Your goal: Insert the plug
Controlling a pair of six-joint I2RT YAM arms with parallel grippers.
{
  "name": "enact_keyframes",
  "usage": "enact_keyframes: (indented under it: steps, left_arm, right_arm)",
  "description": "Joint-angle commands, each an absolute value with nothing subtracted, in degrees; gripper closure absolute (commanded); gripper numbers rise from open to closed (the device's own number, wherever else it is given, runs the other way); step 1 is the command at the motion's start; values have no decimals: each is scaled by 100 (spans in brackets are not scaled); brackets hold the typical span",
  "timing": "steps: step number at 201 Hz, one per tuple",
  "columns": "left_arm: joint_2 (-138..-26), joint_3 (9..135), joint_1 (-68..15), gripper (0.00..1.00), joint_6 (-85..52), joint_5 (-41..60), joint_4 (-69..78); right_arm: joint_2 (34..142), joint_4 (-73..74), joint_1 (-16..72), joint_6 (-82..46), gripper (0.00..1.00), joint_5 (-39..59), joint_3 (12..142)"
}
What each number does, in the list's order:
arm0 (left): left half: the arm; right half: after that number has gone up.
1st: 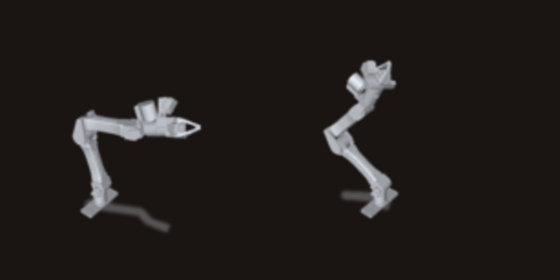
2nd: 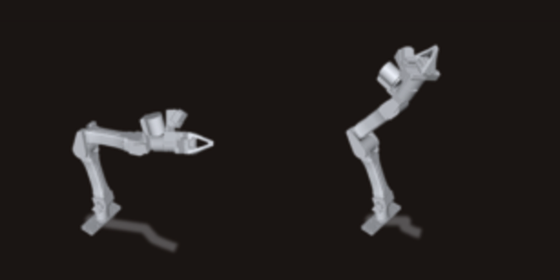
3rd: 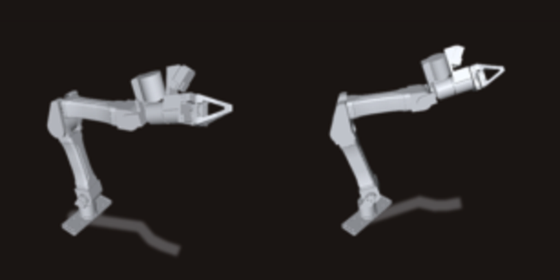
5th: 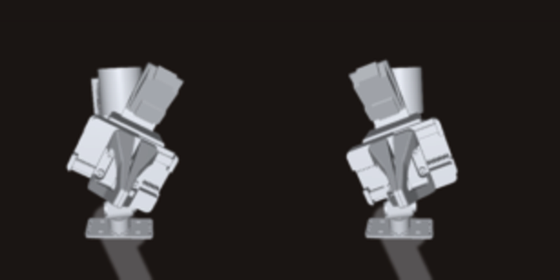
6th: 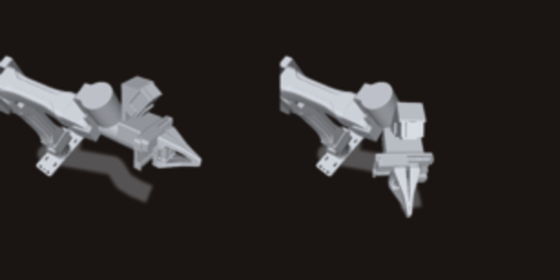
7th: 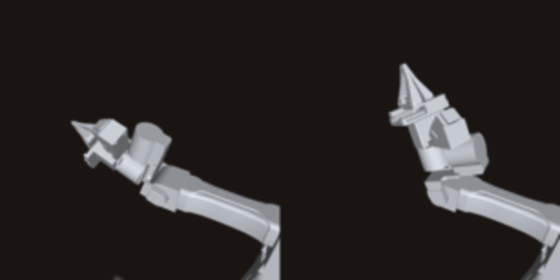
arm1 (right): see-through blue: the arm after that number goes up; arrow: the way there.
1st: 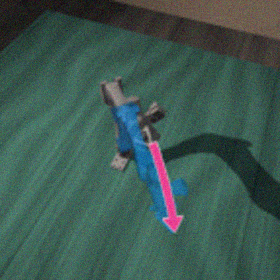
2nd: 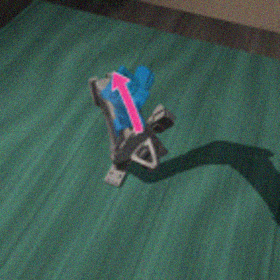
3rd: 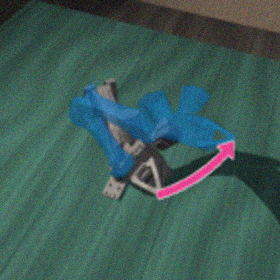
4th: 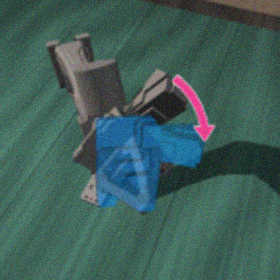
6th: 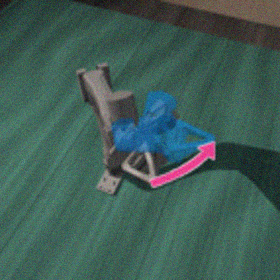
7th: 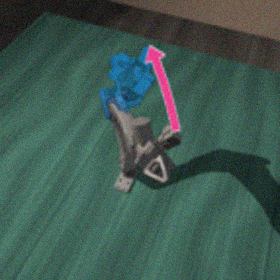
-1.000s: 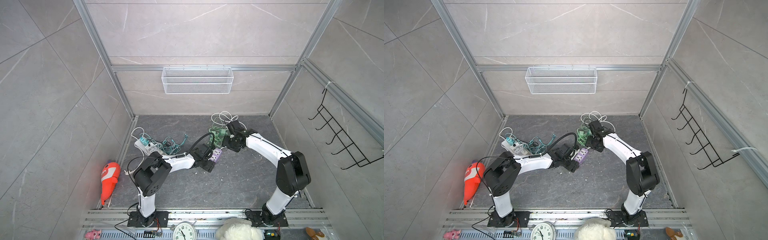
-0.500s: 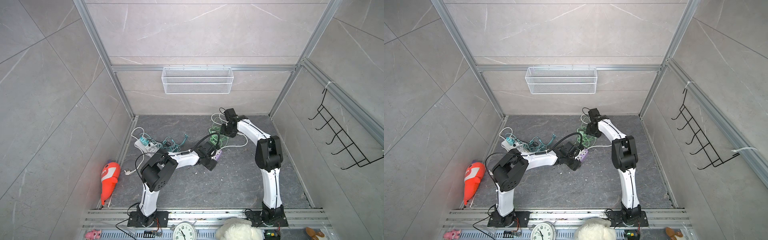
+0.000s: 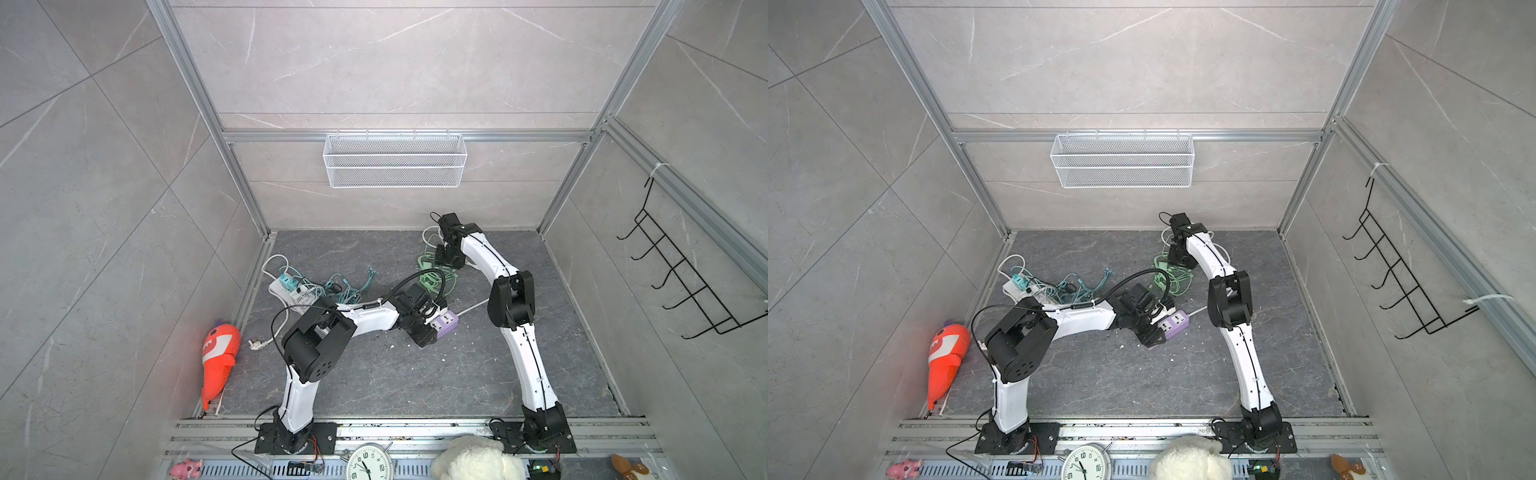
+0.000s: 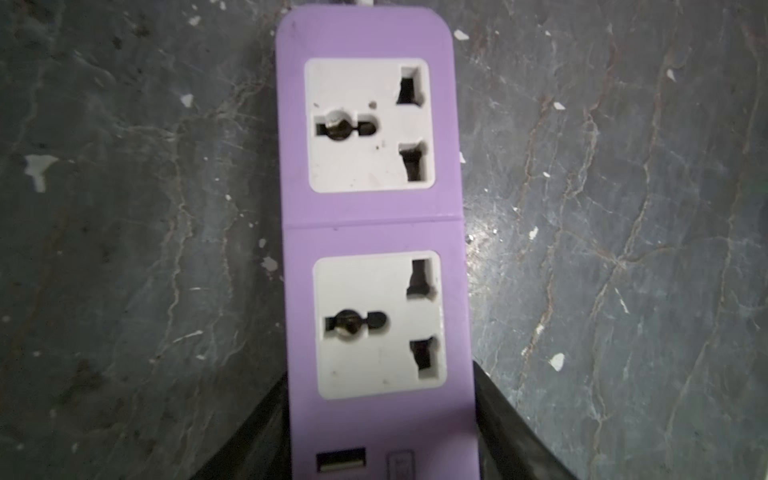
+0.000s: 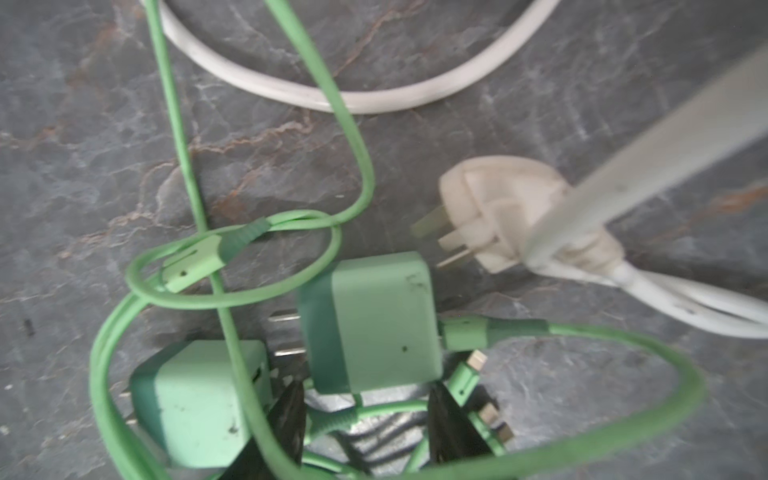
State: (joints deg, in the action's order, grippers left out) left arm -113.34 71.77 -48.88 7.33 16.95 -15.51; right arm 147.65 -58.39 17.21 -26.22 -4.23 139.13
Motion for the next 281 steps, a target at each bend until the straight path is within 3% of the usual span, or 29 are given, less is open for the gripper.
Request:
enact_keyframes:
  steps: [1,87,177,281]
  left_arm:
    - [-11364,7246,-4931,40,877,1847,-2437]
    - [-10274,7182,-4926,37,783,1565,-2557]
    - [-9500,7134,-4878,37,795,1337,-2639]
    - [-9606,7110,-4834,36,711,1277,-2584]
  right_arm:
    - [14809,-6229,1750,-2496,48,-896,14006]
    - [15482,-6773,1794,-1918,46,-1012,15245]
    - [15688,-6549,1793,-1142,42,-1108,15435]
    - [15917,-6409,1795,-774,47,-569,15428]
